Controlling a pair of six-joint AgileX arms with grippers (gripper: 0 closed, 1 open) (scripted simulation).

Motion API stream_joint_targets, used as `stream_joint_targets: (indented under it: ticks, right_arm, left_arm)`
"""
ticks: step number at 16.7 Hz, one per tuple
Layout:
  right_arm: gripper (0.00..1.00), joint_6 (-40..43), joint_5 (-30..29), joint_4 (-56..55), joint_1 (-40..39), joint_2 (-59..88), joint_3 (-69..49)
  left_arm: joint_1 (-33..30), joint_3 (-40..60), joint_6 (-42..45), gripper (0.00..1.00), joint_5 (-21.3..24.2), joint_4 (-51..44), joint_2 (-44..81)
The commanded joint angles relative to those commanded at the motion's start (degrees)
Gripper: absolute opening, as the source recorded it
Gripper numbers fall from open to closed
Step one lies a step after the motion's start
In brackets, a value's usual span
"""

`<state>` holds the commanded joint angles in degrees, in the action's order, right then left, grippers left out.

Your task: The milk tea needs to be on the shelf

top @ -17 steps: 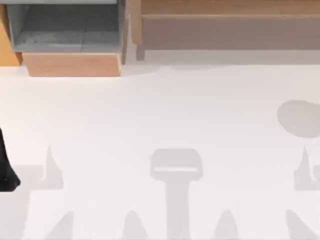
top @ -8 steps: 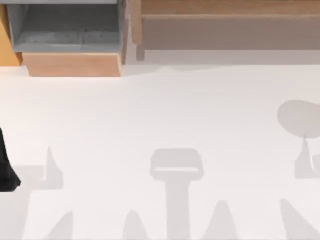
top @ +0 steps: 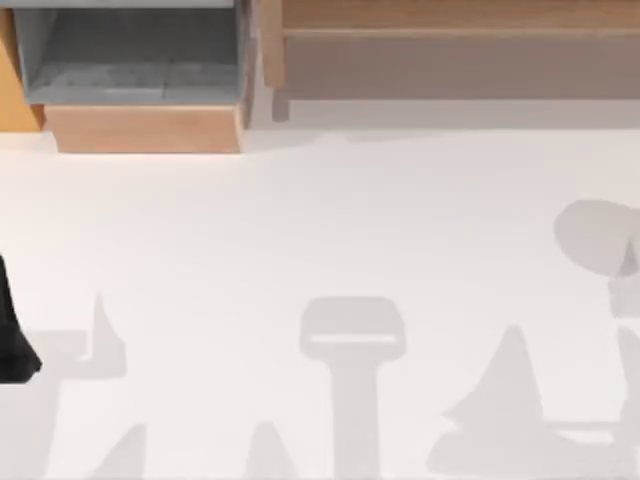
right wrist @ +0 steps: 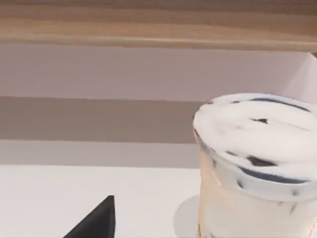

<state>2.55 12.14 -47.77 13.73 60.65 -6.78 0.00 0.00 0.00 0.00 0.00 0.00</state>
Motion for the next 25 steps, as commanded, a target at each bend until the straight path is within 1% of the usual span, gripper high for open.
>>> stream_joint_targets:
  ticks: [5, 9, 17, 25]
  right_arm:
    - [1.00, 0.84, 4.33, -17.17, 4.85, 23.40, -2.17]
    - [1.00, 1.18, 6.23, -24.23, 6.88, 32.77, -3.10]
    - [1.00, 1.15, 6.04, -24.95, 6.65, 34.59, -3.90]
    - [1.00, 0.20, 1.39, -24.94, 2.20, 48.79, -18.49]
  left_arm:
    - [0.00, 0.00, 0.00, 1.00, 0.00, 0.00, 0.00]
    - [0.00, 0.00, 0.00, 1.00, 0.00, 0.00, 0.00]
    - [0.00, 0.00, 0.00, 1.00, 0.00, 0.00, 0.00]
    - [0.00, 0.00, 0.00, 1.00, 0.00, 0.00, 0.00]
